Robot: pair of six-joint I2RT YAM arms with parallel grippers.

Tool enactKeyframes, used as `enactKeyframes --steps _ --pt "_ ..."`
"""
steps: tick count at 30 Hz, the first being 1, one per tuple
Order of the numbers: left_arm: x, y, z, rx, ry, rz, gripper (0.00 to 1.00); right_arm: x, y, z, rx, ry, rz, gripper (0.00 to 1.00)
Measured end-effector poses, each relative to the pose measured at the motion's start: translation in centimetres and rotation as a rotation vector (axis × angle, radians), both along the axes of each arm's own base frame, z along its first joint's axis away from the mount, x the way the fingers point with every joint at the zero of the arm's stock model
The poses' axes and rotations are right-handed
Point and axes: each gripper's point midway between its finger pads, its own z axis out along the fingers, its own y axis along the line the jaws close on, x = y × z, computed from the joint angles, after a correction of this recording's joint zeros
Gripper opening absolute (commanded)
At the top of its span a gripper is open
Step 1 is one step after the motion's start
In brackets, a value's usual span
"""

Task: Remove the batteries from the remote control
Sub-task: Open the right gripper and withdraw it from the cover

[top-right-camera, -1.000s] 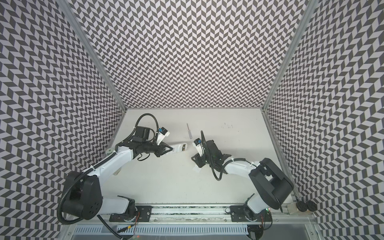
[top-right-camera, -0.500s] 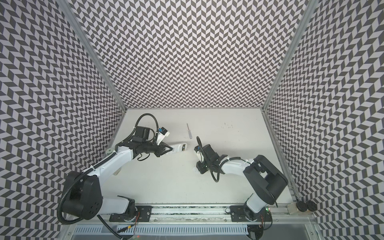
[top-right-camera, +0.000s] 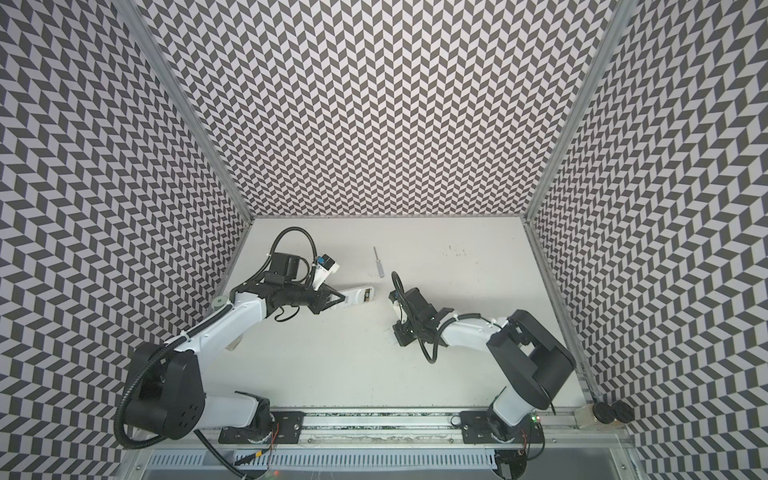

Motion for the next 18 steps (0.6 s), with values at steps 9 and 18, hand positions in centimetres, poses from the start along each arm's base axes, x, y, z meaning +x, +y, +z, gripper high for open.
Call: enactKeyframes --steps 9,18 --pt "0.0 0.0 0.1 -0.005 0.003 0.004 0.0 3.7 -1.8 1.5 -0.014 -0.067 -0.109 0.02" --pt "-0.2 -1.3 0.4 -0.075 0.052 -0.004 0.0 13.2 -11.1 5.4 0.0 -0.197 -0.451 0.0"
